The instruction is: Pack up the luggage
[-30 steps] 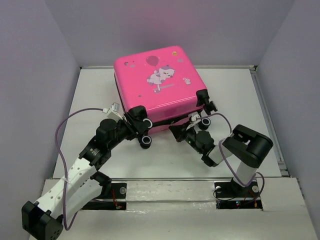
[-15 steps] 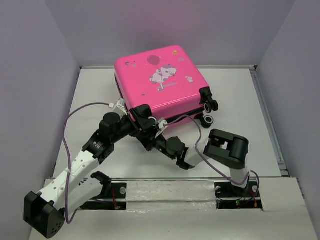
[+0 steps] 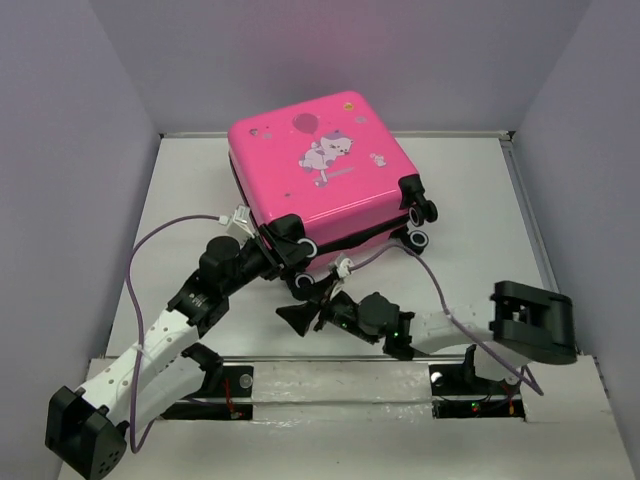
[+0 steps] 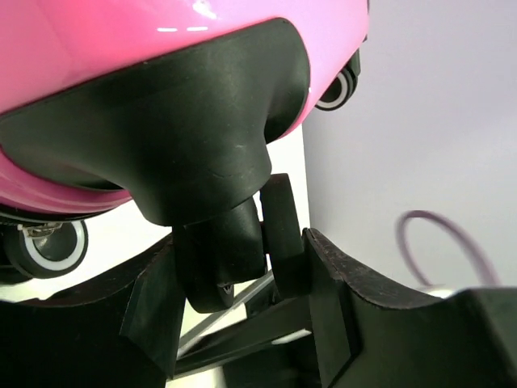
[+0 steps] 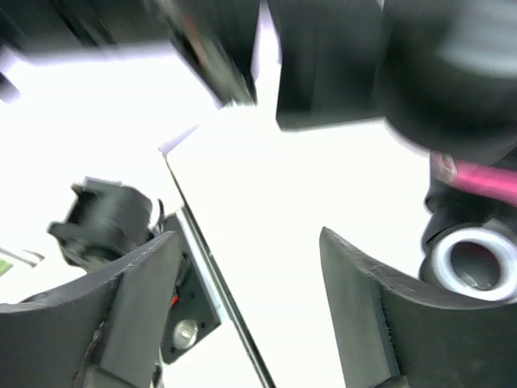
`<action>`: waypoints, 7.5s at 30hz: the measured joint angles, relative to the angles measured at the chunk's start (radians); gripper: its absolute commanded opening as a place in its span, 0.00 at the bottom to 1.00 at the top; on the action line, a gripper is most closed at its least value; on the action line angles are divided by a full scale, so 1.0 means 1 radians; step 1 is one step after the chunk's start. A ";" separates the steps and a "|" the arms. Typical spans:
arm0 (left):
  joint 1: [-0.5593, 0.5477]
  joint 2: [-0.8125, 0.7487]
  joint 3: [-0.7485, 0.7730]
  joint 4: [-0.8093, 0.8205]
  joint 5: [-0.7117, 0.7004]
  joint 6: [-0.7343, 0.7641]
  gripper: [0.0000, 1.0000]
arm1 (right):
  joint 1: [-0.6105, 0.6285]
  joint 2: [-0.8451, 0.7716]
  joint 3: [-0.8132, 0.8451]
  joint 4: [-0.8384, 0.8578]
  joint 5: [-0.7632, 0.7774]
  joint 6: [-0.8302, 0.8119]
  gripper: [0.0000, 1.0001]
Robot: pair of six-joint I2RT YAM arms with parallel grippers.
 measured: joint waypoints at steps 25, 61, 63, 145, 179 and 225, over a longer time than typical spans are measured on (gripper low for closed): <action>-0.006 -0.060 -0.096 0.151 0.000 0.003 0.88 | -0.199 -0.208 0.256 -0.636 -0.011 -0.076 0.81; -0.007 -0.481 -0.204 -0.057 -0.333 0.146 0.56 | -0.209 -0.122 0.187 -0.360 0.065 -0.060 0.07; -0.008 -0.456 -0.267 -0.059 -0.335 0.146 0.55 | -0.210 -0.122 0.187 -0.365 0.064 -0.061 0.07; -0.332 0.192 -0.200 0.342 -0.772 0.528 0.63 | -0.251 -0.153 0.146 -0.355 0.003 -0.048 0.07; -0.415 0.319 -0.166 0.392 -1.046 0.475 0.31 | -0.210 -0.137 0.158 -0.352 0.072 -0.085 0.07; -0.329 -0.236 -0.409 0.217 -0.525 0.512 0.63 | -0.153 -0.309 0.076 -0.484 0.145 -0.161 0.07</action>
